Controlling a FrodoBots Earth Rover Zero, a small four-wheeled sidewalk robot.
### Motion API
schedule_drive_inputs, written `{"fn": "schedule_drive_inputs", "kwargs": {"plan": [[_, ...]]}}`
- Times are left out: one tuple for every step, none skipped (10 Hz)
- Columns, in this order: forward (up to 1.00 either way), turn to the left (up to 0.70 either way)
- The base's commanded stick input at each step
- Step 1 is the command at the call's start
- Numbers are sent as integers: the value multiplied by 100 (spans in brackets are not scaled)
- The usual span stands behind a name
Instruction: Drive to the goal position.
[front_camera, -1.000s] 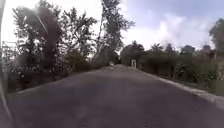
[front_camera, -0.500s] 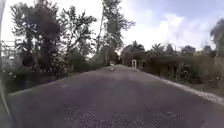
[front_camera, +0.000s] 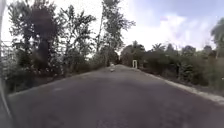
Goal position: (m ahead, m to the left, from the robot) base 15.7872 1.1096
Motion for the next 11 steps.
{"fn": "schedule_drive_inputs", "kwargs": {"plan": [[70, 0], [70, 0], [70, 0], [70, 0], [70, 0], [70, 0], [70, 0], [70, 0], [70, 0], [70, 0], [70, 0]]}}
